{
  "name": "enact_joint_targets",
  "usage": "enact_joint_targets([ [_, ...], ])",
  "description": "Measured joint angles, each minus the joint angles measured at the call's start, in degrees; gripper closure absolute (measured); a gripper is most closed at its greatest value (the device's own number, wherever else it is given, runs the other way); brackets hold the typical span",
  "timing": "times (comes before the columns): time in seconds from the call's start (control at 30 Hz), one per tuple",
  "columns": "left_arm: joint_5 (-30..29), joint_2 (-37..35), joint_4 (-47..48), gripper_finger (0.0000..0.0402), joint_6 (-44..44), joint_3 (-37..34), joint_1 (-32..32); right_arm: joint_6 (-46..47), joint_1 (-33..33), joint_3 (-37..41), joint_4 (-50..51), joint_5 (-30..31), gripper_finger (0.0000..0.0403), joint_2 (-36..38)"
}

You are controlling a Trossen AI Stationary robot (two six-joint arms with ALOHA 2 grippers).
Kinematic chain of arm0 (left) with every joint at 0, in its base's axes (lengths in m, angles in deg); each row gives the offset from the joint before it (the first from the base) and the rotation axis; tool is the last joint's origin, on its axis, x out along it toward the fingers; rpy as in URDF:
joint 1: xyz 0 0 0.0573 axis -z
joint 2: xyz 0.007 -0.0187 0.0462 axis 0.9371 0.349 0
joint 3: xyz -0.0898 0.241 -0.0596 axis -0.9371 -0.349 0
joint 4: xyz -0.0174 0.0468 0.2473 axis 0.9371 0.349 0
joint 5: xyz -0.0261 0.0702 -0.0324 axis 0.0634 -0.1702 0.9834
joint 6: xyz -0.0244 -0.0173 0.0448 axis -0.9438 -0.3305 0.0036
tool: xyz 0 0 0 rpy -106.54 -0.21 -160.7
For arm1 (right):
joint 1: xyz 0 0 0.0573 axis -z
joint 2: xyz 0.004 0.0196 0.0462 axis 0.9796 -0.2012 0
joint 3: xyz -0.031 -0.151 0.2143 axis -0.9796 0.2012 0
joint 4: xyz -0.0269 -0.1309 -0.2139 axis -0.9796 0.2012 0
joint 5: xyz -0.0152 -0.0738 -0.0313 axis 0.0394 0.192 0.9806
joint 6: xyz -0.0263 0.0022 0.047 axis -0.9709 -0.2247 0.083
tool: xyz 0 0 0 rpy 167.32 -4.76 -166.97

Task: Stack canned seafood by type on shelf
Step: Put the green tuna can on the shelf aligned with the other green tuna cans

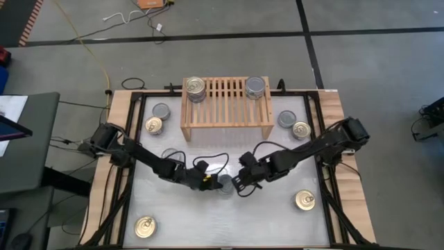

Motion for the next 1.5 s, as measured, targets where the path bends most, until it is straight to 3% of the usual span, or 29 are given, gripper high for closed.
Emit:
enact_joint_targets([
  [0.2, 7.25, -0.02, -7.25, 0.0259, 5.90, 0.00, -4.33, 2.92, -0.63, -0.02, 15.64, 1.49, 0.0290, 6.96],
  [0.37, 12.64, -0.04, -11.17, 0.0259, 7.82, 0.00, -6.82, 2.26, -3.51, -0.11, 27.15, -0.35, 0.0286, 10.64],
  [0.53, 15.49, -0.04, -11.89, 0.0259, 8.90, 0.00, -8.20, 11.76, -8.55, -0.11, 31.43, -1.22, 0.0293, 10.93],
  [0.7, 15.83, -0.04, -13.81, 0.0259, 9.78, 0.00, -8.47, 19.83, -15.27, 4.59, 27.86, -0.97, 0.0295, 12.32],
  [0.9, 12.00, -0.02, -12.86, 0.0259, 10.67, 2.98, -7.47, 25.31, -21.01, 17.79, 15.87, 2.47, 0.0295, 20.34],
  [1.07, 3.84, -0.02, -4.43, 0.0260, 13.82, 11.41, -6.42, 21.22, -22.11, 27.85, 5.67, 5.33, 0.0295, 29.68],
  [1.27, -6.31, -0.09, 11.04, 0.0260, 17.78, 25.13, -6.61, 9.52, -22.36, 32.13, 5.35, 5.37, 0.0295, 39.37],
  [1.5, -9.03, -0.09, 17.19, 0.0260, 22.53, 34.61, -12.70, 3.15, -20.80, 36.63, 6.06, 6.47, 0.0295, 47.70],
])
